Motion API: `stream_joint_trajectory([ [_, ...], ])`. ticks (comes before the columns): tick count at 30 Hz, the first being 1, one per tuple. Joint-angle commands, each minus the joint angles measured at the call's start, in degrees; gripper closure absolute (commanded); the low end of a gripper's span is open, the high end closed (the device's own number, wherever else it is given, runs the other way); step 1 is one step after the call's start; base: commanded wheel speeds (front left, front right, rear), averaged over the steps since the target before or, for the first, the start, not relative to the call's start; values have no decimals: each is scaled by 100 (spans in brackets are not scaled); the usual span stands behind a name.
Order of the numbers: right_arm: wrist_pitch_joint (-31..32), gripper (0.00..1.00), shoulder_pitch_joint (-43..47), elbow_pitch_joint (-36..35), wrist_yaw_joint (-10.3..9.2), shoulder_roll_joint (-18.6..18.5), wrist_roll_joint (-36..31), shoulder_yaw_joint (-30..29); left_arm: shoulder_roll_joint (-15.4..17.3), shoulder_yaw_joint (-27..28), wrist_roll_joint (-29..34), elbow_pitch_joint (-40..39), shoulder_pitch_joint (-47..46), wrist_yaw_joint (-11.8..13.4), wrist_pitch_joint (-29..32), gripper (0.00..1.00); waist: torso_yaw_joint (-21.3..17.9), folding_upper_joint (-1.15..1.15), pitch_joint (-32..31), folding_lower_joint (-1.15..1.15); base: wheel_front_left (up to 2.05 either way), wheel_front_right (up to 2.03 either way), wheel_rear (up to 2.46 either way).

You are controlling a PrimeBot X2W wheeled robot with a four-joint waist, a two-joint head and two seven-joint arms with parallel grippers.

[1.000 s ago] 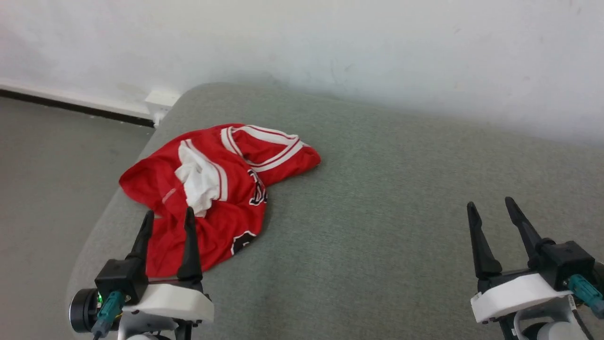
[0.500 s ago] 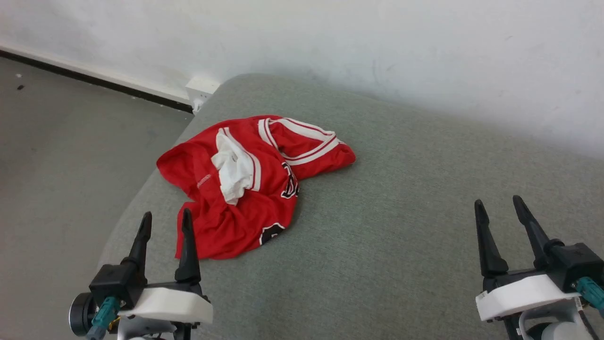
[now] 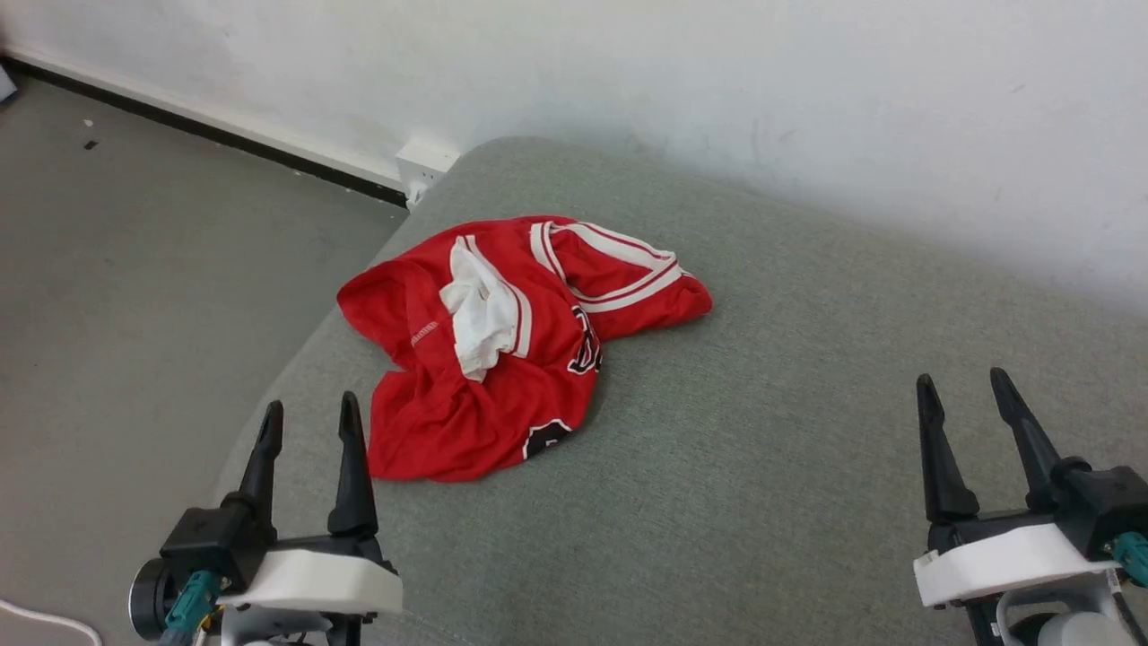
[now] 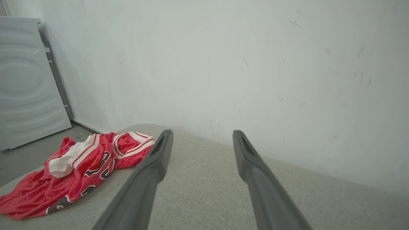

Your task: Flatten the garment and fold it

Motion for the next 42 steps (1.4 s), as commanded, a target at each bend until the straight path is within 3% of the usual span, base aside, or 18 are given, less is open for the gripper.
stream_joint_trajectory([
  [1,-63,0,18,16,-4,17,35,-30,-10,15,-50,-9,61,7,-55,0,36,0,-8,0,0,0,0],
  [16,-243,0,1,-10,-4,19,119,-119,-12,33,-255,-266,-91,-38,-235,0,368,0,104,0,0,0,0],
  [23,-252,0,23,-92,-4,19,55,-169,110,-84,-430,-747,-996,-188,-147,0,358,0,261,0,0,0,0],
  [30,-252,0,-24,-178,-4,19,-34,-273,554,-79,-699,-592,-2911,-420,1133,0,297,0,534,0,0,0,0],
  [37,-252,0,-160,-289,-4,19,-249,-130,1085,-421,-982,1017,-4658,-781,2563,0,36,0,905,0,0,0,0],
  [42,-252,0,-351,-472,-4,19,-490,-10,1631,-862,-1171,2140,-5300,-925,3785,0,-350,0,1276,0,0,0,0],
])
